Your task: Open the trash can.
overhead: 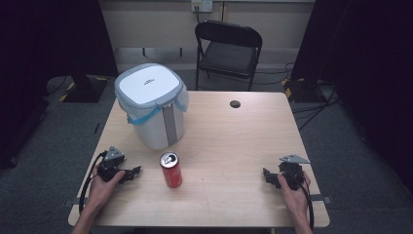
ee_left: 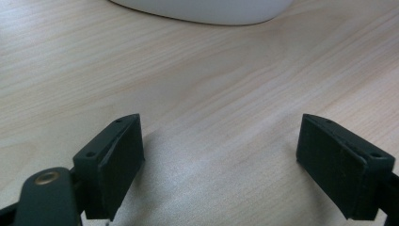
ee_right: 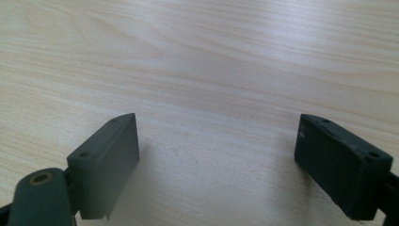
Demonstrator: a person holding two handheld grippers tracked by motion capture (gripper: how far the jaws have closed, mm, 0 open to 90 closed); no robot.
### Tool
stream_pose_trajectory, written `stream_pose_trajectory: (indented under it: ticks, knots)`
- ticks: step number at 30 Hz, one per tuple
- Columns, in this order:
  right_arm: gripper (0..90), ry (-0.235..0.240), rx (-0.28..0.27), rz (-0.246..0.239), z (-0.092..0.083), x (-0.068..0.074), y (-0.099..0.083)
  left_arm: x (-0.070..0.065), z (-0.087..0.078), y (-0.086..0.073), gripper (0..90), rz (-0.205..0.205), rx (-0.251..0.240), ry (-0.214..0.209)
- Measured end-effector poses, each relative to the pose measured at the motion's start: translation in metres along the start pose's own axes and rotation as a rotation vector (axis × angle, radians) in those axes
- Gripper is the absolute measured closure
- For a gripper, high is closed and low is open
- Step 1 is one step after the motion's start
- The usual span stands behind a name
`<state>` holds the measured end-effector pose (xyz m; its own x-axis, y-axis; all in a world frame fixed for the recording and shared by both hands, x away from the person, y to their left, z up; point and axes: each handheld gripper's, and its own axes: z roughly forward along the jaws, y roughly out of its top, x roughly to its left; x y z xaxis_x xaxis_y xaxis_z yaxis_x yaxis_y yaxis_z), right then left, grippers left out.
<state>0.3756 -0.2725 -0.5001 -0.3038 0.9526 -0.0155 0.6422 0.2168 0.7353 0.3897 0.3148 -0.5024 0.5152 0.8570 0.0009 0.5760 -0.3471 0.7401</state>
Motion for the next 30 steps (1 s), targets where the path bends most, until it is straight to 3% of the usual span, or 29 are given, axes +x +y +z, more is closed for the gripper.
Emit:
stream_pose_trajectory:
  ticks: [4, 7, 9, 13, 14, 15, 21, 22, 23, 24, 25, 27, 28, 30]
  knots:
    - [13.5, -0.012, -0.002, 0.008, -0.001, 0.002, 0.000, 0.000, 0.000, 0.000, 14.8, 0.000, 0.000, 0.000]
    - [17.0, 0.008, -0.002, -0.020, -0.002, 0.005, 0.000, 0.000, 0.000, 0.000, 14.8, 0.000, 0.000, 0.000]
    - [16.6, 0.049, -0.003, -0.056, -0.004, 0.016, 0.002, 0.000, 0.000, 0.000, 14.8, 0.000, 0.000, 0.000]
    - [17.4, 0.160, -0.041, -0.079, -0.009, 0.034, 0.010, 0.000, 0.000, 0.000, 14.8, 0.000, -0.001, 0.000]
    - [17.4, 0.160, -0.041, -0.079, -0.009, 0.034, 0.010, 0.000, 0.000, 0.000, 14.8, 0.000, -0.001, 0.000]
    - [18.6, 0.200, -0.051, -0.109, -0.011, 0.048, 0.014, 0.000, 0.000, 0.000, 14.8, 0.000, -0.001, 0.000]
    - [17.9, 0.308, -0.054, -0.186, -0.009, 0.085, 0.022, 0.000, 0.000, 0.000, 14.8, 0.000, -0.001, 0.000]
    - [17.9, 0.308, -0.054, -0.186, -0.009, 0.085, 0.022, 0.000, 0.000, 0.000, 14.8, 0.000, -0.001, 0.000]
    - [16.7, 0.338, -0.053, -0.230, -0.008, 0.101, 0.024, 0.000, 0.000, 0.000, 14.8, 0.000, -0.001, 0.000]
    - [16.7, 0.338, -0.053, -0.230, -0.008, 0.101, 0.024, 0.000, 0.000, 0.000, 14.8, 0.000, -0.001, 0.000]
    - [16.6, 0.374, -0.057, -0.260, -0.008, 0.116, 0.026, 0.000, 0.000, 0.000, 14.8, 0.000, 0.000, 0.000]
    - [16.1, 0.412, -0.062, -0.288, -0.007, 0.130, 0.028, 0.000, 0.000, 0.000, 14.8, 0.000, -0.001, 0.000]
    - [16.1, 0.412, -0.062, -0.288, -0.007, 0.130, 0.028, 0.000, 0.000, 0.000, 14.8, 0.000, -0.001, 0.000]
    - [15.8, 0.458, -0.065, -0.322, -0.004, 0.151, 0.032, 0.000, 0.000, 0.000, 14.8, 0.000, -0.001, 0.000]
